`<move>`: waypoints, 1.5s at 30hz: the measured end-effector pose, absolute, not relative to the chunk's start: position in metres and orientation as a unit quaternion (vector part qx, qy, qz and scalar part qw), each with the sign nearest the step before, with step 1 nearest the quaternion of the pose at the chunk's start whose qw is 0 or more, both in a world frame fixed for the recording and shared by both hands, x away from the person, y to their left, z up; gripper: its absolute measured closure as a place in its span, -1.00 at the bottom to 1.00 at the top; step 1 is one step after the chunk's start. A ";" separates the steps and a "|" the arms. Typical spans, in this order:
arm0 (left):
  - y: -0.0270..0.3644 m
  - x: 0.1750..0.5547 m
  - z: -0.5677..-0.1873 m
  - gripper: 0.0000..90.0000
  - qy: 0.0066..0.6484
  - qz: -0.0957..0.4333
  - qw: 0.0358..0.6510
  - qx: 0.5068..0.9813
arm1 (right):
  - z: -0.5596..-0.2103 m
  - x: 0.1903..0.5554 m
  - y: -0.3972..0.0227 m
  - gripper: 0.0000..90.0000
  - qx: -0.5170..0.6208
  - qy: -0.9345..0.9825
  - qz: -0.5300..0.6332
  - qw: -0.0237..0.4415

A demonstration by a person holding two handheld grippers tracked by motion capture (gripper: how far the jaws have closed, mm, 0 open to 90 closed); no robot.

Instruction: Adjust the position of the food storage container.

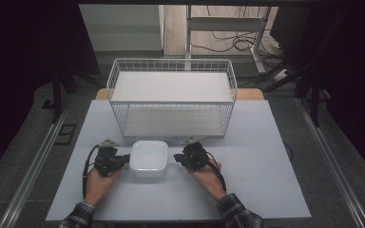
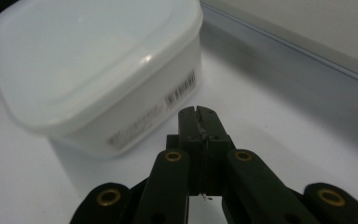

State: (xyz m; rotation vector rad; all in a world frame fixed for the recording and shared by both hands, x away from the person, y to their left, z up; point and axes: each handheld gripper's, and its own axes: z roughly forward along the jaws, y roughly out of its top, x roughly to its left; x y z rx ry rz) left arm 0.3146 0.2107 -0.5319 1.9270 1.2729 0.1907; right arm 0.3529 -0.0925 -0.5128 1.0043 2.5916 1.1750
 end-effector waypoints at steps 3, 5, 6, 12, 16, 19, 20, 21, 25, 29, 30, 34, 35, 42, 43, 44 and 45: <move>0.194 0.318 -0.530 1.00 0.489 0.064 0.408 0.768 | -0.512 0.355 -0.101 0.98 0.351 0.849 0.390 0.065; 0.182 0.318 -0.529 1.00 0.480 0.069 0.402 0.776 | -0.511 0.353 -0.107 0.98 0.356 0.849 0.383 0.077; 0.176 0.317 -0.529 1.00 0.476 0.065 0.402 0.779 | -0.511 0.351 -0.110 0.98 0.357 0.851 0.375 0.087; 0.155 0.308 -0.526 1.00 0.457 0.050 0.401 0.792 | -0.507 0.340 -0.135 0.98 0.371 0.849 0.364 0.088; 0.145 0.300 -0.526 1.00 0.451 0.042 0.401 0.796 | -0.503 0.329 -0.144 0.98 0.370 0.852 0.356 0.100; 0.140 0.296 -0.526 1.00 0.448 0.041 0.400 0.799 | -0.501 0.322 -0.150 0.98 0.369 0.854 0.352 0.104; 0.139 0.296 -0.525 1.00 0.448 0.042 0.399 0.799 | -0.501 0.321 -0.152 0.98 0.371 0.853 0.352 0.104; 0.139 0.297 -0.525 1.00 0.447 0.043 0.399 0.799 | -0.501 0.320 -0.152 0.98 0.371 0.853 0.353 0.103; 0.145 0.295 -0.520 0.86 0.443 0.074 0.399 0.800 | -0.500 0.321 -0.156 0.90 0.367 0.854 0.357 0.099; 0.159 0.286 -0.512 0.58 0.438 0.096 0.409 0.795 | -0.492 0.315 -0.166 0.77 0.362 0.849 0.368 0.117; 0.161 0.282 -0.511 0.49 0.435 0.100 0.409 0.796 | -0.490 0.313 -0.169 0.73 0.361 0.847 0.372 0.120; 0.169 0.269 -0.509 0.10 0.416 0.132 0.401 0.806 | -0.485 0.302 -0.181 0.50 0.355 0.841 0.386 0.133; 0.170 0.267 -0.509 -0.03 0.413 0.134 0.402 0.806 | -0.484 0.299 -0.183 0.45 0.353 0.840 0.390 0.134; 0.177 0.260 -0.515 -0.56 0.407 0.113 0.420 0.803 | -0.480 0.283 -0.194 -0.06 0.338 0.838 0.401 0.149; 0.178 0.260 -0.516 -0.59 0.405 0.108 0.424 0.803 | -0.481 0.282 -0.196 -0.18 0.338 0.838 0.402 0.149; 0.179 0.259 -0.518 -0.64 0.400 0.105 0.427 0.804 | -0.482 0.282 -0.197 -0.31 0.338 0.837 0.404 0.147; 0.179 0.259 -0.520 -0.71 0.396 0.103 0.429 0.805 | -0.484 0.281 -0.199 -0.40 0.340 0.836 0.406 0.144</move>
